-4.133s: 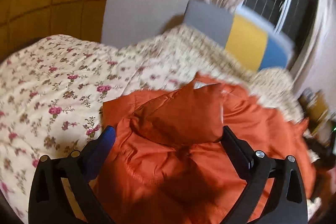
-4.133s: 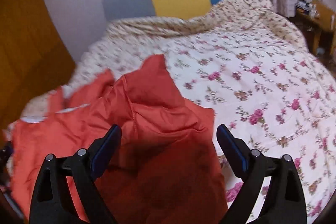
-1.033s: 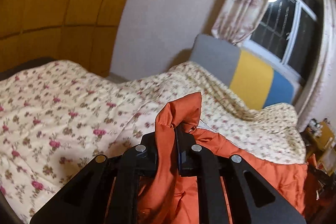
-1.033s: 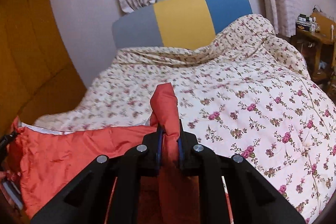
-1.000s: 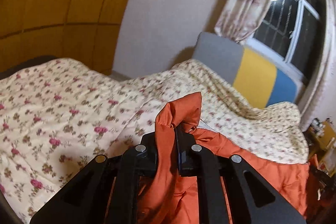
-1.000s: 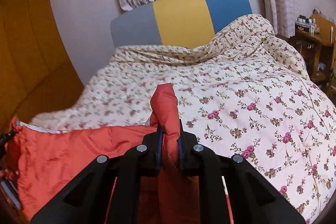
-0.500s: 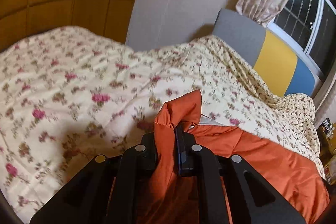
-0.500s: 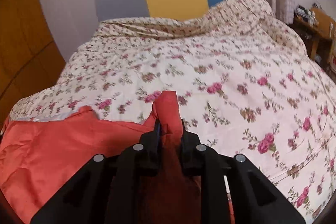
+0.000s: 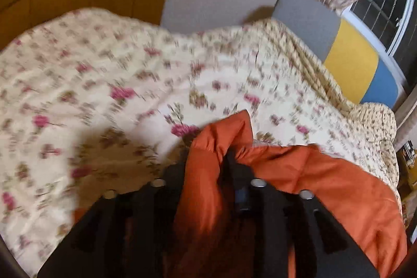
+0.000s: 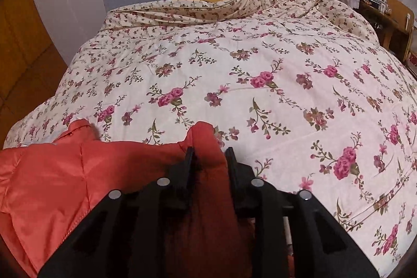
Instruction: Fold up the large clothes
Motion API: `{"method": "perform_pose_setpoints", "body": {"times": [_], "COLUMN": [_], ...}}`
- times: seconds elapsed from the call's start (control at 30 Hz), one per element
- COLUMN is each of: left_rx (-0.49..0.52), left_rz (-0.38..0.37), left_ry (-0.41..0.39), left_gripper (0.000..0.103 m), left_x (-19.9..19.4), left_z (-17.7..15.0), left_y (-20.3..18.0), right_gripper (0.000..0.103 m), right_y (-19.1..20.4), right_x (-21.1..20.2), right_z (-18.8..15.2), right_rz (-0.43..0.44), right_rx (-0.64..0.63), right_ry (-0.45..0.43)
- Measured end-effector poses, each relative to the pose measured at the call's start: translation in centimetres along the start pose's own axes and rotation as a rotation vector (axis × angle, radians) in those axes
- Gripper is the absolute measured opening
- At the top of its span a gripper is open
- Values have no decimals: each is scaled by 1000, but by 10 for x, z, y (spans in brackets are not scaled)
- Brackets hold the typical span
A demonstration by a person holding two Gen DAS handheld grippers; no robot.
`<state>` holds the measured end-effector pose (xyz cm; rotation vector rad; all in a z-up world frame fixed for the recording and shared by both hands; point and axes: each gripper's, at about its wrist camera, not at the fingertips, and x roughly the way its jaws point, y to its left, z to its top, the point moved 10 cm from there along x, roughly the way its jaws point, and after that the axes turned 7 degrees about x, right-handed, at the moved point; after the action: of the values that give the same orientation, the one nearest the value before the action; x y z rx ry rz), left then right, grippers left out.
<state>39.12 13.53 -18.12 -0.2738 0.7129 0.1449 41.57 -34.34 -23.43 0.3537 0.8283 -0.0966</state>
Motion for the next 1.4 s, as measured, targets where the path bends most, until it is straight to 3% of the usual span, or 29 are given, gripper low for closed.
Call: {"method": "perform_pose_setpoints", "body": {"times": [0.03, 0.07, 0.1, 0.13, 0.17, 0.27, 0.4, 0.5, 0.6, 0.7, 0.83, 1.17, 1.3, 1.4], "left_rx": [-4, -15, -25, -22, -12, 50, 237, 391, 492, 440, 342, 328, 332, 333], "left_rz": [-9, -13, -24, -47, -69, -130, -164, -135, -105, -119, -168, -168, -163, -163], "left_ry": [-62, -127, -187, -225, -239, -255, -215, -183, -134, -55, -31, 6, 10, 10], "left_gripper": [52, 66, 69, 69, 69, 69, 69, 69, 69, 74, 77, 78, 78, 78], "left_x": [-21, -44, -66, -84, -97, -125, -121, -98, -69, -41, -25, -7, -7, -7], "left_z": [3, 5, 7, 8, 7, -1, -13, -18, -26, -38, -48, -59, -58, -58], "left_y": [-3, -6, -10, -17, -24, -56, -118, -158, -172, -164, -152, -153, -151, -151], "right_gripper": [32, 38, 41, 43, 44, 45, 45, 45, 45, 48, 49, 50, 53, 53], "right_y": [1, 2, 3, 3, 6, 23, 69, 104, 121, 119, 117, 116, 105, 75], "right_x": [-2, -10, -19, -35, -70, -117, -132, -110, -74, -54, -37, -28, -55, -77], "right_z": [1, 4, 8, 13, 21, 18, -4, -24, -44, -52, -54, -53, -45, -32], "right_rz": [9, 43, 64, 88, 117, 173, 240, 244, 222, 201, 221, 201, 228, 164], "right_rx": [0, 6, 11, 16, 11, -1, -106, -232, -310, -296, -266, -273, -235, -205], "right_ry": [-9, -43, -77, -136, -250, -314, -236, -155, -52, -35, -5, -12, -46, -114]}}
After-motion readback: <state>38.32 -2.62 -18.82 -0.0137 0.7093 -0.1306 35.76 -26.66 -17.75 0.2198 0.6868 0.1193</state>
